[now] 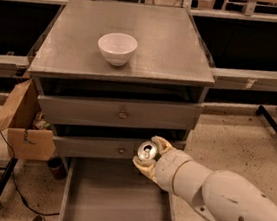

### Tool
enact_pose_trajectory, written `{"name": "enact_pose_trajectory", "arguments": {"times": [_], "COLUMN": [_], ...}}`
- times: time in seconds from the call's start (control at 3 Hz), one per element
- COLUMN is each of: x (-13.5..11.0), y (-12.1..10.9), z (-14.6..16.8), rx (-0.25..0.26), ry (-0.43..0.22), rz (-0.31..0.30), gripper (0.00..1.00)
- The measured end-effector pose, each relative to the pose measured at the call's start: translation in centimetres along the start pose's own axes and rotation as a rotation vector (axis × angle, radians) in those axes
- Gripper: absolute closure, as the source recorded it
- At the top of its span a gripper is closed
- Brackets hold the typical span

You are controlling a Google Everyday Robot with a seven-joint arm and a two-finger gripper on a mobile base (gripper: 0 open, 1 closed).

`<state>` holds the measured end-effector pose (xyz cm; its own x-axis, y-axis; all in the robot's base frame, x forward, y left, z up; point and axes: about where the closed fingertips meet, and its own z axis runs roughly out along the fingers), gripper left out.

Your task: Pick green can from bottom drawer and place on counter

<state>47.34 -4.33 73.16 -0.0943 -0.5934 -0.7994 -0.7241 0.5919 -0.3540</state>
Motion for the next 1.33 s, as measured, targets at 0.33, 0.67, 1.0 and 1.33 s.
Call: {"name": "enact_pose_trajectory", "arguments": {"times": [0.33, 0.67, 1.0, 1.33], "x": [0.0, -1.8, -5.9, -10.4], "y": [-0.7, -5.1, -12.8, -18.6], "z": [-1.1, -4.0, -8.4, -10.0], "rx": [0.049, 0.179, 0.341, 0.408], "ry": [-0.002, 0.004, 0.011, -0.029], "rz": [-0.002, -0.031, -0.102, -0.169], "gripper": [1.00, 1.00, 1.00, 1.00]}}
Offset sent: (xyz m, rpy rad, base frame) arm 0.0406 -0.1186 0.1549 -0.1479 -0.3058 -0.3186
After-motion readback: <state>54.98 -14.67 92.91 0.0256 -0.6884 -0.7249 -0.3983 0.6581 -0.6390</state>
